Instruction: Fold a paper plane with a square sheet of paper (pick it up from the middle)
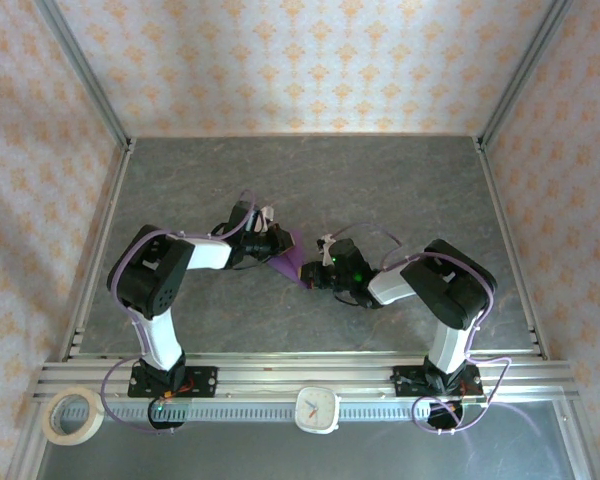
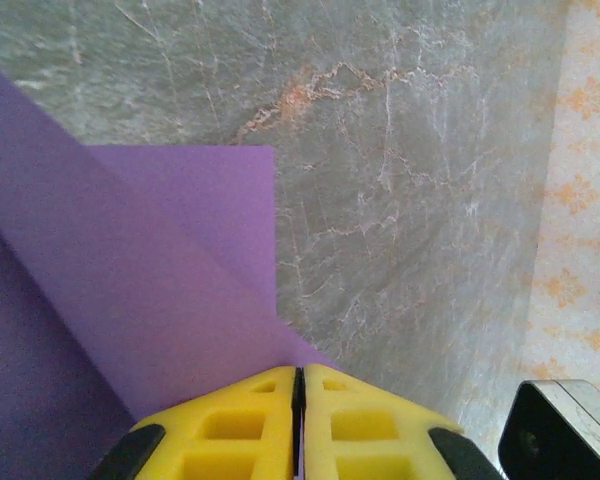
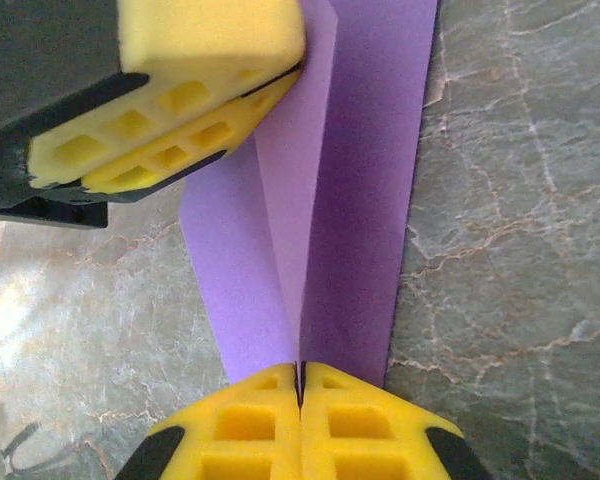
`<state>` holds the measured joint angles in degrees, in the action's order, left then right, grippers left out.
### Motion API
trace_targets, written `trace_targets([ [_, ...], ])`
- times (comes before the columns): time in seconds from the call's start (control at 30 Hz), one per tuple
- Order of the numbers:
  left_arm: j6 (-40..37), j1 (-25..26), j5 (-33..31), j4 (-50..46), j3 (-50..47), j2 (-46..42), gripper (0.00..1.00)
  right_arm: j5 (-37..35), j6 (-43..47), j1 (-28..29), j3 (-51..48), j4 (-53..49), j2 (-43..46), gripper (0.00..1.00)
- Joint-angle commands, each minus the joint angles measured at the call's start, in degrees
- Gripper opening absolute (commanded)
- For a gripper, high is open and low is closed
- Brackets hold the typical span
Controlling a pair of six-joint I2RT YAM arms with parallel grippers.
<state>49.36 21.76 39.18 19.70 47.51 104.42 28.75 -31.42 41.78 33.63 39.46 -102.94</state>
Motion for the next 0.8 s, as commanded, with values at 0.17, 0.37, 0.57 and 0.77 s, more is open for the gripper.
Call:
trace_targets([
  [0.17, -1.77, -1.54, -4.84, -1.99, -3.16, -9.53, 0.12, -0.57, -3.92, 0.14, -1.90, 0.27, -2.32, 0.00],
  [0.37, -1.58, -1.46, 0.17, 0.35, -4.08, -8.06, 0.09, -0.18, -4.59, 0.14, -2.17, 1.21, -2.43, 0.00],
  [0.57, -1.22, -0.65, 3.67, 2.69, -2.99, -5.41, 0.09, 0.07, -4.90, 0.14, -2.26, 1.47, -2.80, 0.00],
  [0.77, 0.77, -0.31, 4.88, 6.47, -2.50, -2.88, 0.09, 0.59, -4.59, 0.16, -1.67, 0.80, -3.13, 0.00],
])
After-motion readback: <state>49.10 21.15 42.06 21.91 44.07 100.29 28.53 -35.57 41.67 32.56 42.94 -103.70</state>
